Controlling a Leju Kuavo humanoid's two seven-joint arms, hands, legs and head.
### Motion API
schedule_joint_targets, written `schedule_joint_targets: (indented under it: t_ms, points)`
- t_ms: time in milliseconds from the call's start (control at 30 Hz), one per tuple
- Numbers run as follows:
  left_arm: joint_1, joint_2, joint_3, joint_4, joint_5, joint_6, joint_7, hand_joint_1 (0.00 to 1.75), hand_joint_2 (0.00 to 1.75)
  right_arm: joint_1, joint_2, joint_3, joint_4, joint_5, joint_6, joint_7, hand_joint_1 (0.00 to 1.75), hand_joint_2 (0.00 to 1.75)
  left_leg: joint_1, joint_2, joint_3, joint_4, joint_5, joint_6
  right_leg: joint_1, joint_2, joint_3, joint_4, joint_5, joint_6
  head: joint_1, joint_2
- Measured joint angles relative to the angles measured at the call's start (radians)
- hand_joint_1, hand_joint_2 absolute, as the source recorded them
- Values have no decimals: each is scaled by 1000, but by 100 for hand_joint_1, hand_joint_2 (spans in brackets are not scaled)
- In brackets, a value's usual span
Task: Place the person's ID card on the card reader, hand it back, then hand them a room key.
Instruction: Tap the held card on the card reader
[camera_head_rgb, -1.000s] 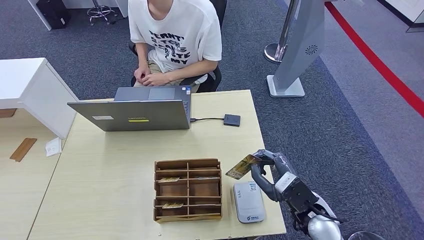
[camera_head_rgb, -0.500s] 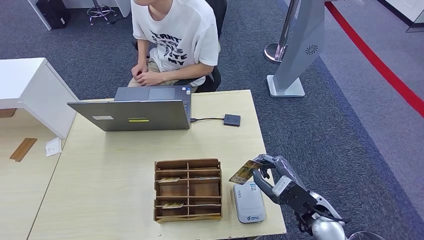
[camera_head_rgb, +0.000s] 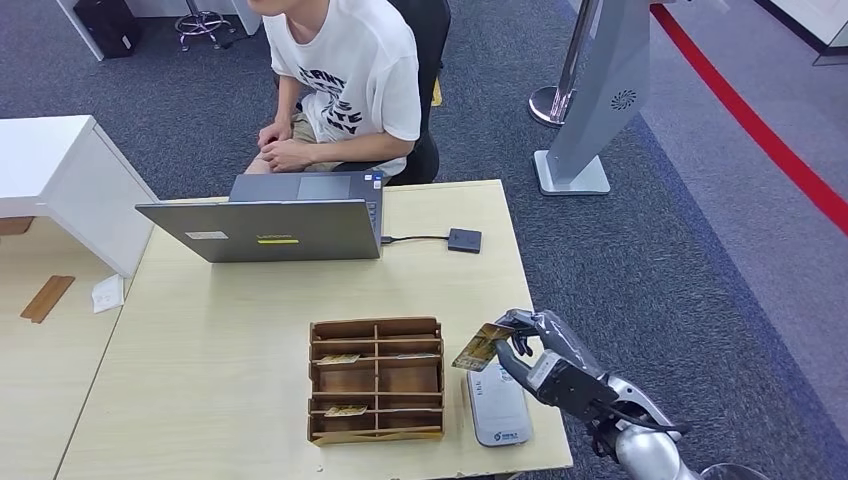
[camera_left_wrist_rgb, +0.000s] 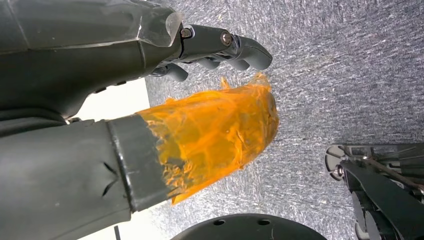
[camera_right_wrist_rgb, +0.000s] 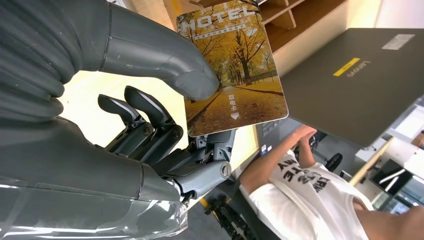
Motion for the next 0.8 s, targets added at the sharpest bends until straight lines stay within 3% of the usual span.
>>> schedule_joint_targets:
  t_ms: [200, 467, 800]
  points:
    - [0, 0, 0, 0, -2, 1, 1, 0, 0, -20, -42, 47, 33, 83, -19, 49, 175, 175, 0, 0, 0, 0, 0, 0, 0, 0, 0, 0, 0, 0, 0, 0]
    - [0, 0, 0, 0, -8, 0, 3, 0, 0, -23, -134, 77, 66, 107, -27, 43, 175, 175, 0, 0, 0, 0, 0, 0, 0, 0, 0, 0, 0, 0, 0, 0]
    - [0, 3, 0, 0, -7, -3, 3, 0, 0, -63, -185, 139, 102, 133, 2, 58, 175, 175, 0, 0, 0, 0, 0, 0, 0, 0, 0, 0, 0, 0, 0, 0]
